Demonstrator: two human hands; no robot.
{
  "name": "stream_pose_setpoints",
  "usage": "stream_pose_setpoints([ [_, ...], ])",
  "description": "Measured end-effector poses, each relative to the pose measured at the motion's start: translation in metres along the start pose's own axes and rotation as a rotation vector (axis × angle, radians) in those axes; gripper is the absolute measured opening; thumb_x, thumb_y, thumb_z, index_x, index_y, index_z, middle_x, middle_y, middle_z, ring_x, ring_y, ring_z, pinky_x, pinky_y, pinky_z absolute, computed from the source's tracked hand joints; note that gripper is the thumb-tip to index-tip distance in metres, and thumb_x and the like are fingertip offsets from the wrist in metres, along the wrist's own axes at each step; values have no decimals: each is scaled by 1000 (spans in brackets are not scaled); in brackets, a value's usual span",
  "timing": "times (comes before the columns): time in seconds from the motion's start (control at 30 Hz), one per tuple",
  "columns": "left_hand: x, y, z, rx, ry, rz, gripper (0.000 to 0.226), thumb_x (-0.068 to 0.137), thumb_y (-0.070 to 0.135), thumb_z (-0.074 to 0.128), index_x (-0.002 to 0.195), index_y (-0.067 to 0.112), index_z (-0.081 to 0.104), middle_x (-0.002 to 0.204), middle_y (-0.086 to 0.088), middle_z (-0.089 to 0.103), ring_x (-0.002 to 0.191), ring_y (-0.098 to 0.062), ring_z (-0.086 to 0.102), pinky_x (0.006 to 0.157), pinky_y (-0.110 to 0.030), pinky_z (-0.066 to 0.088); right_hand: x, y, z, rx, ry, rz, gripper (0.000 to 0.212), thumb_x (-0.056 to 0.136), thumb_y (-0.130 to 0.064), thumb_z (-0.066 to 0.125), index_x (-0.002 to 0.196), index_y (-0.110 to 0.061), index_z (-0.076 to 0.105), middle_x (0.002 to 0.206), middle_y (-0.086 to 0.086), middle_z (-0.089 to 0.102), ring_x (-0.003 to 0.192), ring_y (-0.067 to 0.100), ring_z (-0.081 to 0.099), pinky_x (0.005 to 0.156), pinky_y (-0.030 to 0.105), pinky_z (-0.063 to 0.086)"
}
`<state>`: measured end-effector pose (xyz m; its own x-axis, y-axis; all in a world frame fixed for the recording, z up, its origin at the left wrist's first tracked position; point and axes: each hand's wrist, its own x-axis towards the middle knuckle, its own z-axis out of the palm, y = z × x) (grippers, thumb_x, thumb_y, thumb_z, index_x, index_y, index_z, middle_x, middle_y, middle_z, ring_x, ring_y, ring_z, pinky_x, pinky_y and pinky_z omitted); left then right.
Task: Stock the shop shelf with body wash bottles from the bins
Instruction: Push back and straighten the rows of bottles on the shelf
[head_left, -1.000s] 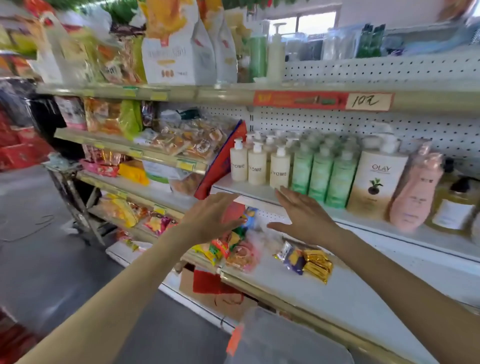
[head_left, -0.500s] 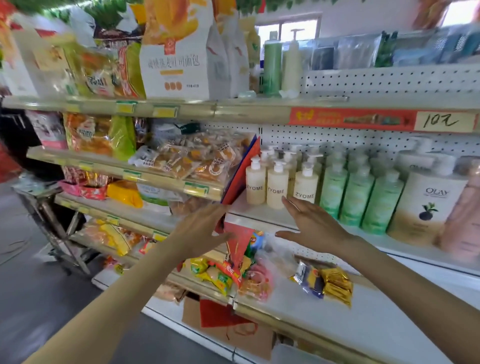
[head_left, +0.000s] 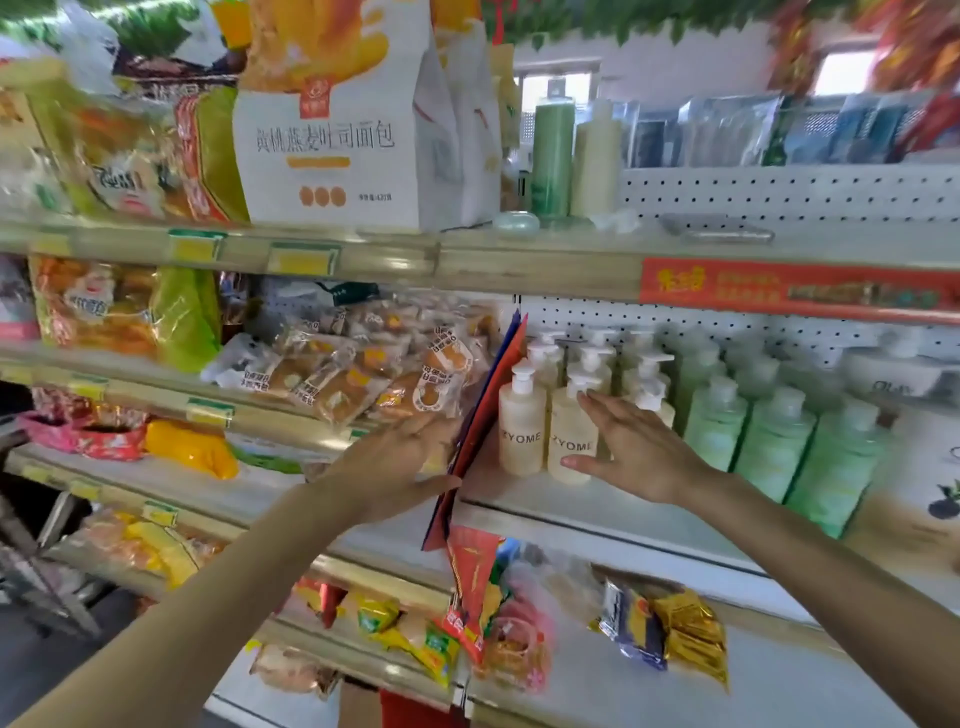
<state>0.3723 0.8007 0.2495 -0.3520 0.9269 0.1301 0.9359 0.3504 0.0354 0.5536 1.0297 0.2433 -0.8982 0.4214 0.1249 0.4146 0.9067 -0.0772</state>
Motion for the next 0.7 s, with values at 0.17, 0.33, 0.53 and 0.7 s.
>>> stream_pose_setpoints([
  [0.17, 44, -37, 3, 9, 60, 104, 70, 90, 64, 40, 149, 29, 25, 155, 6, 24, 137, -18, 34, 109, -33, 27, 15, -12, 7, 31, 57, 125, 90, 86, -69, 41, 153, -21, 6, 161, -1, 7, 145, 20, 16, 116, 35, 19],
  [0.33, 66, -62, 4, 78, 24, 283, 69, 94, 57, 40, 152, 29, 16, 159, 8, 10, 145, -14, 16, 118, -35, 18, 22, -29, 8, 48, 94, 250, 89, 86, -68, 41, 153, -19, 9, 161, 0, 8, 146, 18, 15, 117, 35, 20],
  [0.53, 101, -68, -3, -39, 72, 391, 71, 93, 57, 43, 152, 24, 19, 158, 3, 20, 144, -15, 22, 116, -30, 16, 10, -49, 11, -2, 101, 296, 92, 84, -70, 41, 153, -20, 9, 160, -2, 9, 146, 17, 16, 117, 36, 21],
  [0.7, 124, -57, 8, 3, 42, 536, 68, 95, 54, 40, 152, 24, 17, 159, 5, 19, 144, -14, 21, 119, -33, 16, 7, -47, -5, -53, 132, 331, 86, 84, -70, 41, 152, -24, 15, 158, -5, 17, 143, 15, 22, 115, 31, 20],
])
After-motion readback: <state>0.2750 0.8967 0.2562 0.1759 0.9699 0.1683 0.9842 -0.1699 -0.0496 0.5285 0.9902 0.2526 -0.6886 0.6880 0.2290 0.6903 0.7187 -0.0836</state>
